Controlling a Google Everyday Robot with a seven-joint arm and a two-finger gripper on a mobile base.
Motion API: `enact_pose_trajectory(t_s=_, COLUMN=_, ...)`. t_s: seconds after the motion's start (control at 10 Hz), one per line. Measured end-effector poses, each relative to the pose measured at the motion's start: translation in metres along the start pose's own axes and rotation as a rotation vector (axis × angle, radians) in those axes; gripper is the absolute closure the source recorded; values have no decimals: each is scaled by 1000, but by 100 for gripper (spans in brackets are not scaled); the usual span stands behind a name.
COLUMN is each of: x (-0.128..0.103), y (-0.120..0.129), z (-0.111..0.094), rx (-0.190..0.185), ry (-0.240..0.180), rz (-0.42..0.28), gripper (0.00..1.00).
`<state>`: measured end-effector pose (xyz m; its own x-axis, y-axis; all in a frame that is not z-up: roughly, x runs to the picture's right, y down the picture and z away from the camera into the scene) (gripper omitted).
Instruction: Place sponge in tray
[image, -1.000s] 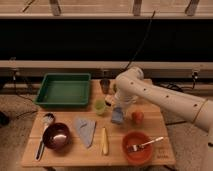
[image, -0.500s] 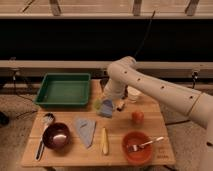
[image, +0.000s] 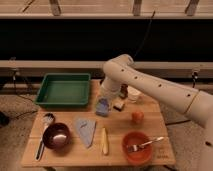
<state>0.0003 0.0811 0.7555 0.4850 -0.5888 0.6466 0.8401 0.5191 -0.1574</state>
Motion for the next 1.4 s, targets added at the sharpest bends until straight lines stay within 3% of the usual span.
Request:
enact_pose_trajectory(t_s=0.4, x=5, y=-6, z=-5, rx=19, ry=6, rz=-12, gripper=100)
enact_pose_trajectory(t_s=0.7, x=34, y=-50, z=-25, rx=56, ry=25, rz=-65, gripper=100)
enact_pose_trajectory(t_s=0.9, x=58, y=-93, z=-29, rx=82, ry=30, rz=-109, gripper=100)
enact_pose_trajectory(t_s=1.4, x=59, y=-174, z=-23, rx=142, ry=0, rz=-216, gripper=100)
